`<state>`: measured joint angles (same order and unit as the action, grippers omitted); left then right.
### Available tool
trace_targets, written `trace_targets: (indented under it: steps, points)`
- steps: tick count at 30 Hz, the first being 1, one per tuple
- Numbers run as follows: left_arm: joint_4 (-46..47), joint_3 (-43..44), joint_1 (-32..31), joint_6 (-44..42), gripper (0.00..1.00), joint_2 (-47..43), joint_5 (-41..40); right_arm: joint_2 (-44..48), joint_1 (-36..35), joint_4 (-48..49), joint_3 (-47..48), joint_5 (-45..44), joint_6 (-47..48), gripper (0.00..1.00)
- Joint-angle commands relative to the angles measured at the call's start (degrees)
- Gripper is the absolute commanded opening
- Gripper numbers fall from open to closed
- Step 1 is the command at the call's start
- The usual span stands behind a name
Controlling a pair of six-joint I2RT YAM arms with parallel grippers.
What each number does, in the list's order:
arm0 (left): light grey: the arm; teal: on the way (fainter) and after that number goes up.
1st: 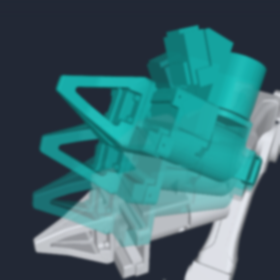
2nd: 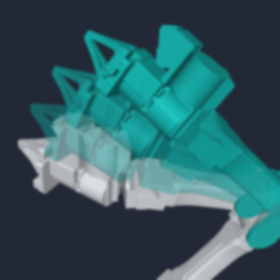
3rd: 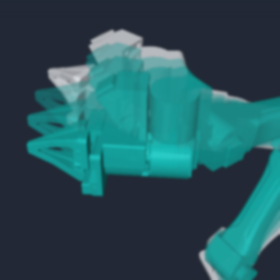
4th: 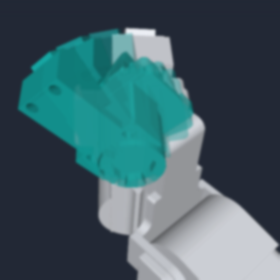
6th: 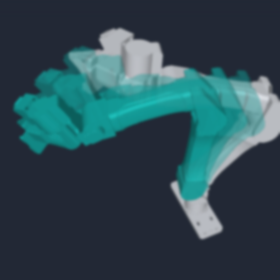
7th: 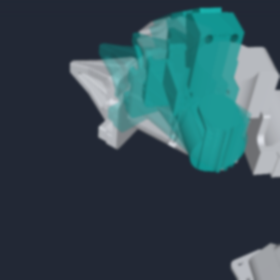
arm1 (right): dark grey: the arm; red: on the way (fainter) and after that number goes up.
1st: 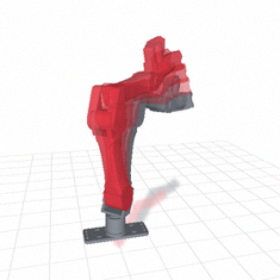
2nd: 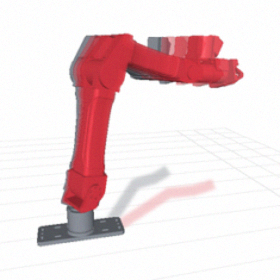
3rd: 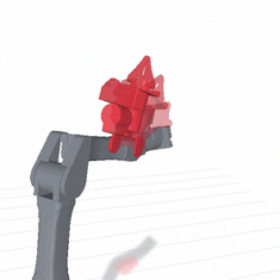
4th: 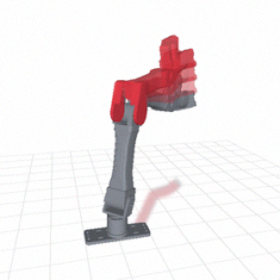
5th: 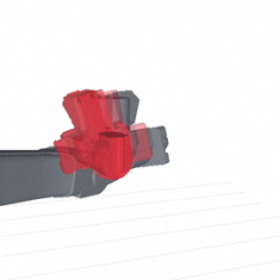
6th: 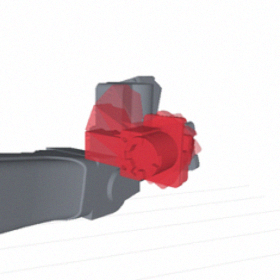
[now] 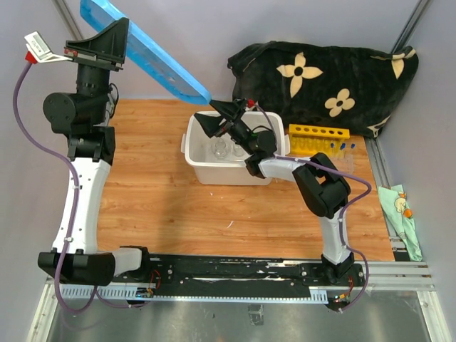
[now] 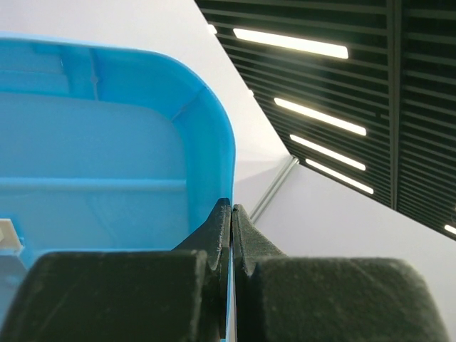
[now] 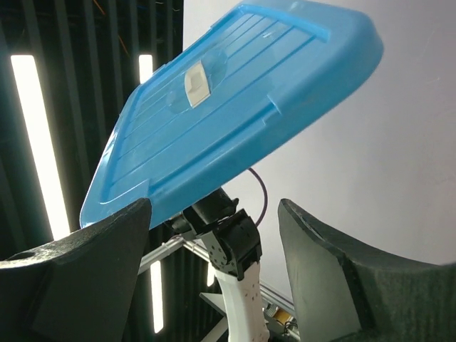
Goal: Organize the chemistry lab equipment
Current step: Pick up the storage box lid at the center of the board, then close the lid of the storage box.
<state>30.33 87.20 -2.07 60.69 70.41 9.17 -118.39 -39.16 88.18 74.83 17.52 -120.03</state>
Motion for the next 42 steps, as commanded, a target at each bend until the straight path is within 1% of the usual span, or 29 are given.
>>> trace_targets:
  steps: [1,6,7,12,16,18,22,25,27,29,32,33,38,39,42]
  points:
    - [2.87,0.48,-0.22,-0.18,0.00,-1.16,0.61,3.09,-0.80,2.98,1.28,1.99,-14.61,0.73]
    - [4.87,-3.26,-0.22,1.05,0.00,-2.54,0.48,4.49,0.45,2.98,-4.36,1.32,-14.36,0.72]
    - [5.13,-3.88,-0.22,1.28,0.00,-2.69,0.30,6.31,0.48,3.04,-4.69,1.34,-14.42,0.73]
    - [6.36,-5.84,-0.22,2.35,0.00,-2.91,0.37,5.22,-0.09,3.05,0.07,1.17,-15.34,0.75]
    - [7.29,-7.05,-0.23,3.16,0.00,-2.95,0.55,5.23,0.13,2.82,2.54,1.32,-14.75,0.74]
    - [7.29,-7.62,-0.22,3.05,0.00,-3.06,0.46,6.30,0.46,2.71,1.61,2.83,-13.28,0.74]
    - [7.48,-8.18,-0.22,3.38,0.00,-3.26,0.83,7.91,0.83,2.86,-2.34,2.73,-12.94,0.75]
    - [7.48,-8.65,-0.22,3.20,0.00,-3.19,0.64,8.80,0.93,2.85,-2.28,3.93,-11.99,0.74]
    - [7.55,-9.07,-0.22,3.74,0.00,-3.21,1.09,9.00,0.99,2.83,-1.72,3.69,-11.72,0.73]
    - [7.55,-9.51,-0.22,3.96,0.00,-3.49,1.53,8.21,1.01,2.87,-0.91,3.06,-11.93,0.66]
    - [7.47,-10.46,-0.22,3.85,0.00,-4.38,1.31,7.42,1.03,2.78,-0.22,2.42,-12.03,0.43]
    - [7.47,-10.71,-0.22,3.83,0.00,-4.60,1.28,7.46,1.14,2.78,-0.33,2.17,-11.91,0.38]
    - [7.11,-12.92,-0.22,4.02,0.00,-6.52,1.42,8.80,1.80,2.74,-2.20,2.01,-10.79,0.29]
    - [6.66,-13.65,-0.22,3.80,0.00,-7.56,1.08,9.24,2.18,2.71,-2.94,1.99,-10.31,0.24]
    - [4.90,-16.30,-0.22,2.59,0.00,-10.26,0.13,11.39,3.72,2.70,-5.22,2.55,-8.21,0.02]
